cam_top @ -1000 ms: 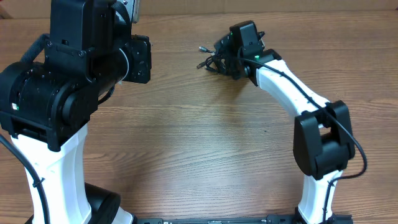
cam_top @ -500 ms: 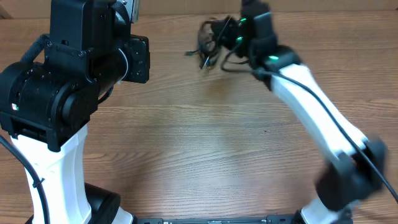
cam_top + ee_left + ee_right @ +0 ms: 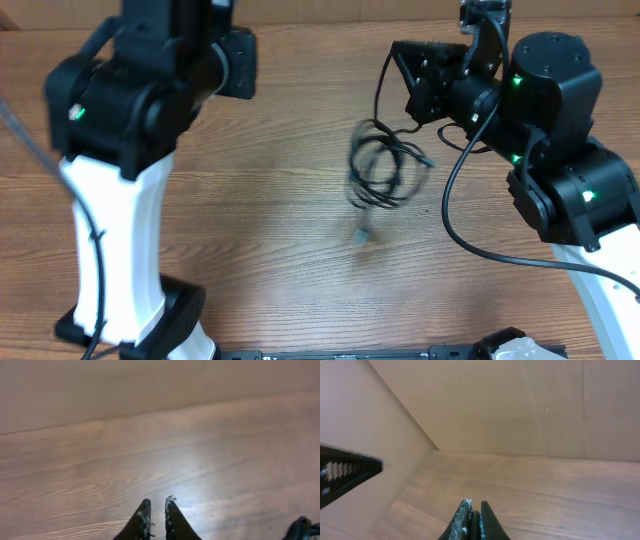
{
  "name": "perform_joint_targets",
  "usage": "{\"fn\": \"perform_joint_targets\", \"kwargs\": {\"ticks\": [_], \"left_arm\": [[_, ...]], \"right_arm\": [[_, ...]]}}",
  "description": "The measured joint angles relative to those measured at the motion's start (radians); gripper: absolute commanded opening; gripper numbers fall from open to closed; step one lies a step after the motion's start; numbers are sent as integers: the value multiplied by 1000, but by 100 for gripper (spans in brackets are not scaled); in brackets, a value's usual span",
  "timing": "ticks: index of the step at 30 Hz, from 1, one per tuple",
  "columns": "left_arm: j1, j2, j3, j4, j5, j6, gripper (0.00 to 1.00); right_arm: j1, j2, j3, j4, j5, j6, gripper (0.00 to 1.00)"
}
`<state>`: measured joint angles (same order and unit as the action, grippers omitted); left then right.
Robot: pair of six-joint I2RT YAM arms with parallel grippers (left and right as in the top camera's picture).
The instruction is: Untangle cables
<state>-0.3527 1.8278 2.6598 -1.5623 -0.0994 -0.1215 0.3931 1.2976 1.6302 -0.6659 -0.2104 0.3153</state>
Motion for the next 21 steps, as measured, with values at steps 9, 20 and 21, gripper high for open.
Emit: {"fn": "perform_joint_targets", "kwargs": {"ticks": [9,20,21], "left_arm": [[0,171,0,-5,299,144,46],[0,298,-1,-24,720,440,65],[0,299,-1,-24,731,454,65]], "right_arm": [[0,7,-3,-24,10,-77,4],[0,7,0,-28,130,-141,4],[0,7,1,-31,138,-146,4]]}}
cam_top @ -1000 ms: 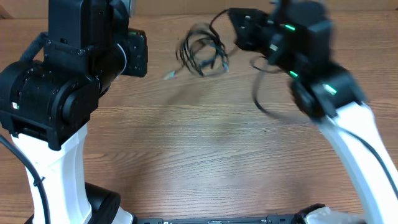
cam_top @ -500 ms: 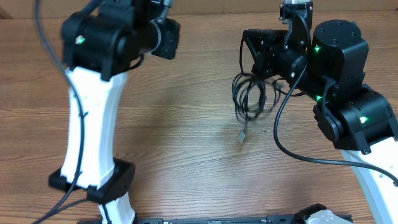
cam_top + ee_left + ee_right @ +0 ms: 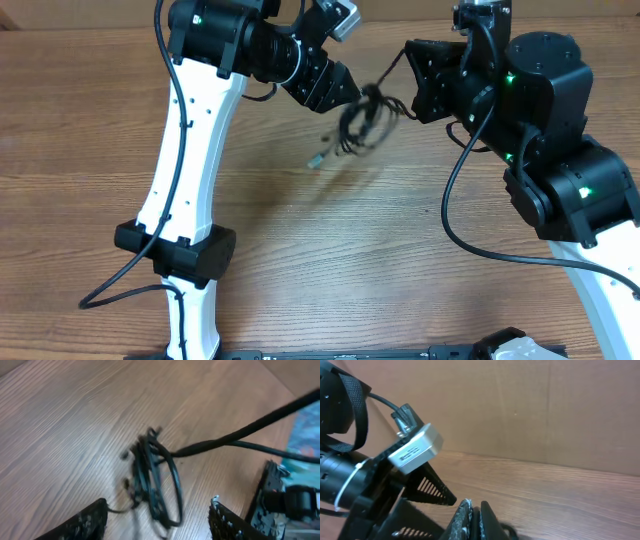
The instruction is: Untangle cables
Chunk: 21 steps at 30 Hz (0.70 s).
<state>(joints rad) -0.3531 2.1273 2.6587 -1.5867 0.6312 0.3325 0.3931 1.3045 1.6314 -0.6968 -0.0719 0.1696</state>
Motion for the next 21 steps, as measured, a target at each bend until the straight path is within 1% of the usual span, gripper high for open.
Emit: {"fn": "perform_joint_targets", "kwargs": {"ticks": [5,11,21], "left_arm": [[0,0,0,1,37,47,65],[-2,4,-2,2,50,67,71],[-39,84,-5,5,54,21,72]], "right_arm": [[0,0,10,-14,30,-21,4],[0,0,11,-16,44,-33,4],[0,0,11,-16,80,-39,4]]}}
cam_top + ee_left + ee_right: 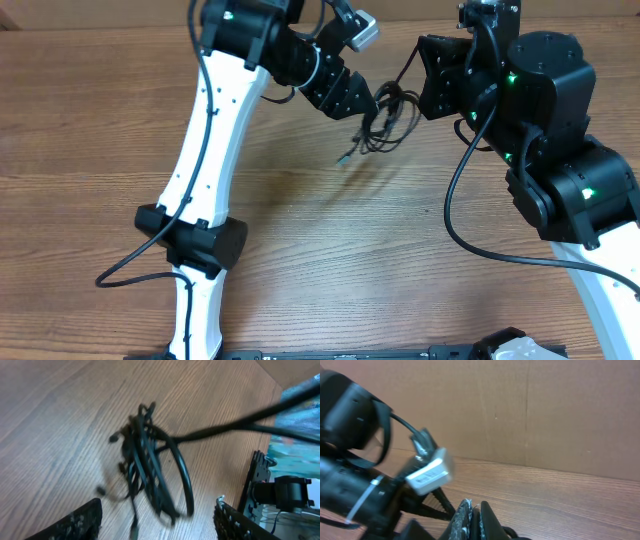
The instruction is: Untangle cables
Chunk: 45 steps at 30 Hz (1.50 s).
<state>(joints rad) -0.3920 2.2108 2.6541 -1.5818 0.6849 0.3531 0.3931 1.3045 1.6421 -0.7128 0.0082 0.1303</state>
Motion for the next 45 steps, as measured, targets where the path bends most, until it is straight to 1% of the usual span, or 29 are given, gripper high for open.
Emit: {"fn": "perform_joint_targets", "kwargs": {"ticks": [2,3,4,5,6,16,21,22,25,28,32,35,39,40,42,45], "left_arm": [[-9,12,-3,4,0,-6,72],[-13,16,-4,6,0,-8,67],[-15,19,-4,10,0,-10,49],[-21,23,-4,12,0,-10,22],[-21,26,-4,12,0,-13,4],[-33,95,-4,21,7,-21,4],[-34,107,-4,21,-32,-69,4],[-34,107,-3,8,-69,-93,4],[-29,106,-2,-95,-237,-163,4],[5,93,-3,-102,-359,-230,4],[125,0,-5,-101,-423,-320,4],[280,-126,-5,-98,-427,-364,4],[508,-290,-5,-100,-407,-388,4],[555,-327,-5,-103,-403,-389,4],[604,-384,-3,-108,-394,-388,4],[607,-445,-2,-110,-379,-382,4]], "right_arm": [[0,0,0,0,0,0,4],[0,0,0,0,0,0,4],[0,0,0,0,3,0,4],[0,0,0,0,7,0,4],[0,0,0,0,10,0,4],[0,0,0,-32,78,-1,4],[-4,-2,0,-39,100,-1,4],[-9,-4,0,-40,101,0,4],[-31,-10,0,-48,101,0,4],[-59,-12,0,-67,99,0,4],[-105,-12,0,-64,86,1,4],[-152,-12,0,-58,57,0,4],[-292,-12,4,-38,-4,1,4],[-348,-10,6,-33,-30,1,4],[-446,-4,9,-26,-82,1,4],[-580,18,12,-21,-170,1,4]]}}
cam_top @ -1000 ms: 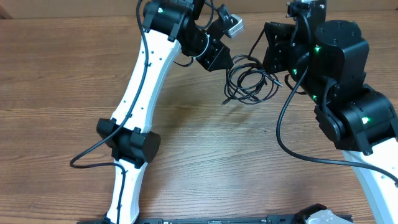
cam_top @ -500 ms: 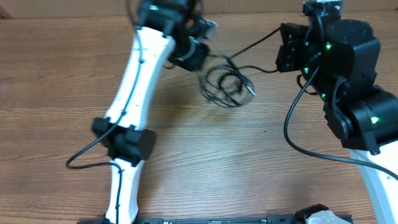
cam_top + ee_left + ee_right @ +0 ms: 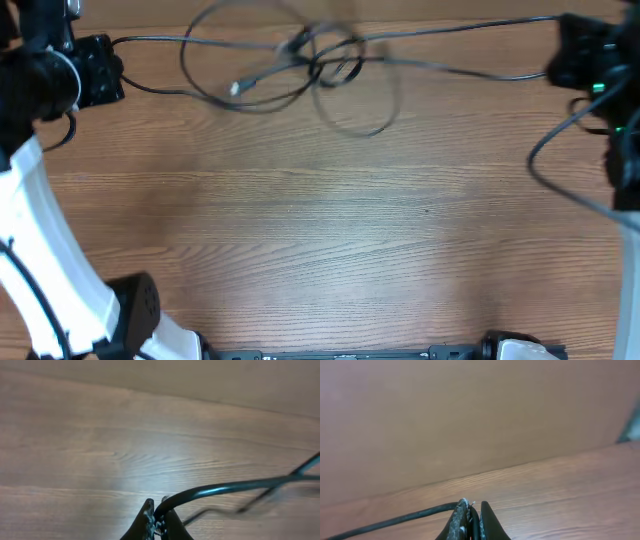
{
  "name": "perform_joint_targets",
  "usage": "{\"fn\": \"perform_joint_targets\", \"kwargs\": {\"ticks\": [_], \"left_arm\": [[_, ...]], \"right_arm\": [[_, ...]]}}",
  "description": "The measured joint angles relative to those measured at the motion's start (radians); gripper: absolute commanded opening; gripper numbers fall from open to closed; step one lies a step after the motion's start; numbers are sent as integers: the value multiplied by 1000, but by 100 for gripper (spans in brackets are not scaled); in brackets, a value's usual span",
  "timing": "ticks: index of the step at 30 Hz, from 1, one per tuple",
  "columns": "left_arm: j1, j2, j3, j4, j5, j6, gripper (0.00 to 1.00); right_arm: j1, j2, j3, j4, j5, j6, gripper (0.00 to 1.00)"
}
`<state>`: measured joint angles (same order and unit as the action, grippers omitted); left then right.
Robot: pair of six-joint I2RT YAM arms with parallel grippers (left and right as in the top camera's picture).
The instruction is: Untangle cables
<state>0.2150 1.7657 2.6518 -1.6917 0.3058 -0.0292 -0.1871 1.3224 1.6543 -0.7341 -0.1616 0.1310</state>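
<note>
A black cable [image 3: 440,66] stretches across the back of the table, with loose loops and a knotted tangle [image 3: 322,62] near its middle. A free plug end [image 3: 238,88] hangs from the loops. My left gripper [image 3: 116,52] at the far left is shut on one run of the cable [image 3: 235,486], seen pinched between the fingertips of the left gripper [image 3: 156,508]. My right gripper [image 3: 556,48] at the far right is shut on the other run of the cable [image 3: 395,521], which leaves the right gripper [image 3: 471,506] to the left.
The wooden table [image 3: 320,230] spreads in front of the cable. A brown cardboard wall [image 3: 470,415] stands behind the table. The white left arm [image 3: 40,230] rises along the left edge, and the right arm's own cable [image 3: 560,180] hangs at the right edge.
The grippers were close together at the back middle, the left one open round the bundle. Now the left is shut on the cable, both stand far apart, and the bundle is drawn out into loops.
First my right gripper held the coiled bundle dangling over the table, with the left shut on nothing elsewhere. Then the left gripper was open beside the bundle, then around it. Now each holds a run and the cable spans the table.
</note>
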Motion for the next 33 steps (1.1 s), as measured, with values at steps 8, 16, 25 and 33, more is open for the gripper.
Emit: {"fn": "perform_joint_targets", "kwargs": {"ticks": [8,16,25,33], "left_arm": [[-6,-32,0,-2,-27,3,4],[-5,-45,0,-2,-128,2,4],[2,-74,0,-2,-245,2,4],[2,-86,0,-2,-246,1,4]], "right_arm": [[-201,79,1,79,-77,6,4],[-450,154,1,215,-126,22,4],[-581,193,3,288,-166,37,4],[-518,193,3,223,-366,58,9]]}}
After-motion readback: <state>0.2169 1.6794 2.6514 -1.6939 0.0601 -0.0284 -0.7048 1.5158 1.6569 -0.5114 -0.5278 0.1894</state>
